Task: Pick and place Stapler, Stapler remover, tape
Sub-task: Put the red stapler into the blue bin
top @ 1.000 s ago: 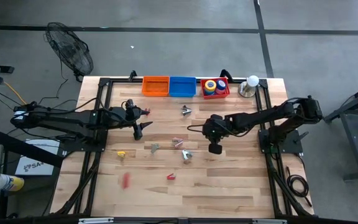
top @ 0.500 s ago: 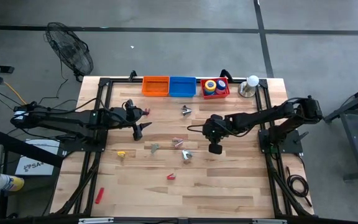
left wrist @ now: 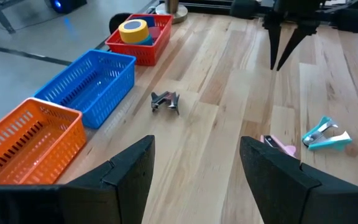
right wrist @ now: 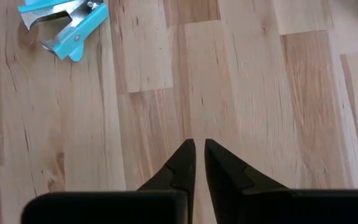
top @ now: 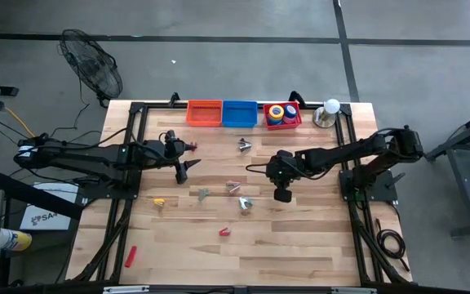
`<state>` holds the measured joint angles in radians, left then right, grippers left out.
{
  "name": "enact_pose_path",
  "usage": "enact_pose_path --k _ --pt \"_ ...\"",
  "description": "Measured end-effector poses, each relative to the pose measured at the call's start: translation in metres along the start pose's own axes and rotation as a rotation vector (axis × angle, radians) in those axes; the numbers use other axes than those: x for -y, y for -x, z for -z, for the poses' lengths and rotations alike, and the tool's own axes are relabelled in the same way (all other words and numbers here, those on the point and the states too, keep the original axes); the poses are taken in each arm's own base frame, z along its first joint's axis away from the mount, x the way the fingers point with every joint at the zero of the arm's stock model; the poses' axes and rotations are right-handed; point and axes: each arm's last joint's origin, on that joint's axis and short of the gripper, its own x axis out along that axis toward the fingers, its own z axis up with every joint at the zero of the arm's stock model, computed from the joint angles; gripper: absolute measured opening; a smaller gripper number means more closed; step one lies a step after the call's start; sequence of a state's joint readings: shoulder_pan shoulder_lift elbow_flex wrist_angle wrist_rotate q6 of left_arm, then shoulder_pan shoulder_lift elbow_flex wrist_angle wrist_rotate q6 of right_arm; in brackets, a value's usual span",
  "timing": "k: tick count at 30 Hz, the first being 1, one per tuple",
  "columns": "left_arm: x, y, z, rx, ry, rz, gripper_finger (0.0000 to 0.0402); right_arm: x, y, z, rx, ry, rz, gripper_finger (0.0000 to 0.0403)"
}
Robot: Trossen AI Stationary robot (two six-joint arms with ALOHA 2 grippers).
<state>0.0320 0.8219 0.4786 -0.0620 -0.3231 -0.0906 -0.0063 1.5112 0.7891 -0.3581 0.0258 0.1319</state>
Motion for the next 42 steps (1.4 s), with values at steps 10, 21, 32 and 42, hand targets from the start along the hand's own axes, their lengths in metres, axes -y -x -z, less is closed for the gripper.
enact_pose_path --k 10,21,32,42 --pt "0.000 0.000 0.000 -0.002 -0.007 0.017 0.0232 -0.001 0.000 -0.003 0.034 0.024 -0.015 0.0048" --pt "0.000 0.000 0.001 -0.014 -0.011 0.016 0.0232 -0.032 0.003 -0.008 0.134 0.154 -0.068 0.0108" --pt "0.000 0.000 0.002 -0.017 -0.007 0.020 0.0232 -0.087 0.003 -0.016 0.401 0.338 -0.055 0.0158" --pt "0.001 0.000 0.001 -0.016 -0.007 0.022 0.0232 -0.117 -0.043 -0.039 0.390 0.400 -0.063 0.0201"
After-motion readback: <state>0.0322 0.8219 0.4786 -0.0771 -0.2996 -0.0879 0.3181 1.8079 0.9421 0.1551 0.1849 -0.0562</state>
